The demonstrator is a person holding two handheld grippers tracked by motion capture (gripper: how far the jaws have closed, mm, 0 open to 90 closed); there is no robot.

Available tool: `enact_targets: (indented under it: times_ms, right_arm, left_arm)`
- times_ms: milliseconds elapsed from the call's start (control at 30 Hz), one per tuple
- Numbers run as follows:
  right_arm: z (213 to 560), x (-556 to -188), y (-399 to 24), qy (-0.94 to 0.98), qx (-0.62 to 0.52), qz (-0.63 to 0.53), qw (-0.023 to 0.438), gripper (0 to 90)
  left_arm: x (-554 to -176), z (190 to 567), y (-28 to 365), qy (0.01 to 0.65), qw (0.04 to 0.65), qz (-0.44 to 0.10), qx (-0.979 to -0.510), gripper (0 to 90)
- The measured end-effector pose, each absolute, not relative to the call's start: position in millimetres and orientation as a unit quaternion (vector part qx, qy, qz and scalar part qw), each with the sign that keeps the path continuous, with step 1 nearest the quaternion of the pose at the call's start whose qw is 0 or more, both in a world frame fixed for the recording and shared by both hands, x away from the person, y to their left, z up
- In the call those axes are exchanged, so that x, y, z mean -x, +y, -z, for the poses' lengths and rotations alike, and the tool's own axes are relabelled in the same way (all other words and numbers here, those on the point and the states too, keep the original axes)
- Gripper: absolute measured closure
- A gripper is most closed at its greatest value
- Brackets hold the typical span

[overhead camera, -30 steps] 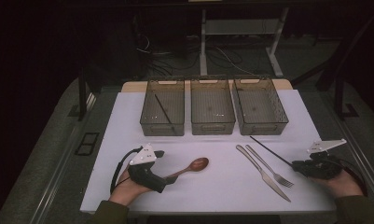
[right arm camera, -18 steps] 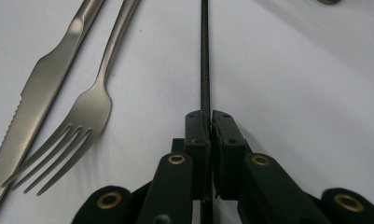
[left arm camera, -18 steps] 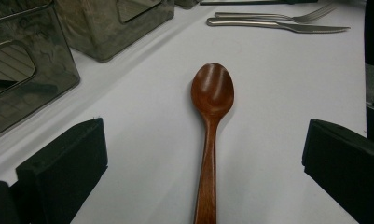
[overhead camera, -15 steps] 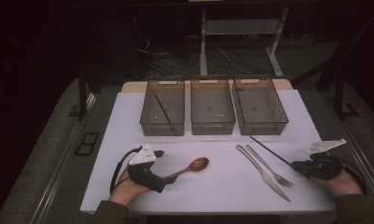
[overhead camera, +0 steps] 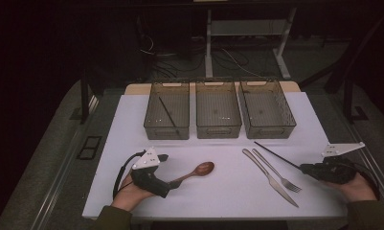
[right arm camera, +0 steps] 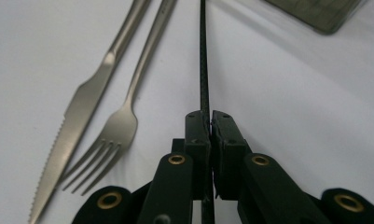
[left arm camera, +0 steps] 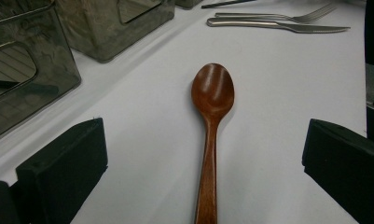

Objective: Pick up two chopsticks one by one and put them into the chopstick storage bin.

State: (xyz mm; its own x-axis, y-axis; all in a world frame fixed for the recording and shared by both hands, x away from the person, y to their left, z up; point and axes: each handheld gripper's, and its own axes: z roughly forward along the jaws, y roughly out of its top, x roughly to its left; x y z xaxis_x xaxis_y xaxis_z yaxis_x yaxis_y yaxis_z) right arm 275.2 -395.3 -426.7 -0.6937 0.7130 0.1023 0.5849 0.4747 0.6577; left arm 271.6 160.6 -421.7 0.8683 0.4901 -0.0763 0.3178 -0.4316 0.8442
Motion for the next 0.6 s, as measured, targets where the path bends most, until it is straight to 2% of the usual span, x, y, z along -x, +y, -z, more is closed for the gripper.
enact_targets:
  times_ms: [600]
  right_arm:
    - [407.9,-268.4,-398.3,0.828,-0.370,-0.408,0.102,86.0]
  left_arm:
    - [-272.1,421.4,161.3,0.239,0.475,-0.091,-0.842,0.0]
